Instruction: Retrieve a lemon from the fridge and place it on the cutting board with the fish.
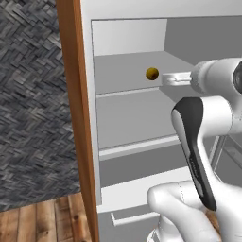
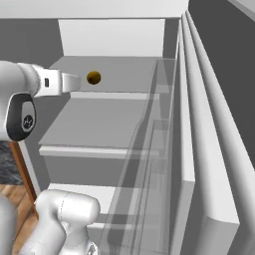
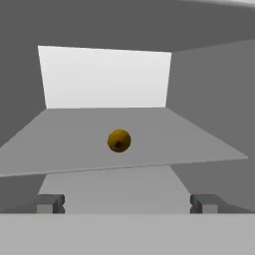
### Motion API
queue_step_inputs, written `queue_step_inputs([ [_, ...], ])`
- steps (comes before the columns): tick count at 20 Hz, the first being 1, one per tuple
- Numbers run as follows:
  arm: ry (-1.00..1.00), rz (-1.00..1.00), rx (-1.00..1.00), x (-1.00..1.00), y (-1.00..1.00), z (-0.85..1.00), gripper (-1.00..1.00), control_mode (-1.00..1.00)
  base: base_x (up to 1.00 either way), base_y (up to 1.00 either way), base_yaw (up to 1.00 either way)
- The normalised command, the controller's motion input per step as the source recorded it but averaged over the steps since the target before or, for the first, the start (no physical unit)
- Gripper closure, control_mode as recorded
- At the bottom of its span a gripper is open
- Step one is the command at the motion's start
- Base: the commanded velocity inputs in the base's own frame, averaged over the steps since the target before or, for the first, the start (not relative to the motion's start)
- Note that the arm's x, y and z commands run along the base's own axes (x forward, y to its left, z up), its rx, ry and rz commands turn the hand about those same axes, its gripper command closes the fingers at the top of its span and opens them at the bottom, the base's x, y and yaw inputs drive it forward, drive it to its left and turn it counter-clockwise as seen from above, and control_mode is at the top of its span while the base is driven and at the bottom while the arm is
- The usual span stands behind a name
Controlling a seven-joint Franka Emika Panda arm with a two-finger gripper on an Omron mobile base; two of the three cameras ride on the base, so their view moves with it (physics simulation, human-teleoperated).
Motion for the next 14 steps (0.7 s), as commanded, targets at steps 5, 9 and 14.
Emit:
queue_step_inputs([
  [5,0.00,-0.01,0.08,0.37,0.00,-0.05,-1.00,-1.00,0.00,0.00,0.00],
  [9,-0.03,0.00,0.05,0.35,0.01,-0.06,-1.00,-1.00,0.00,0.00,0.00],
  [14,0.02,0.00,0.00,0.21,0.00,-0.01,-1.00,-1.00,0.00,0.00,0.00],
])
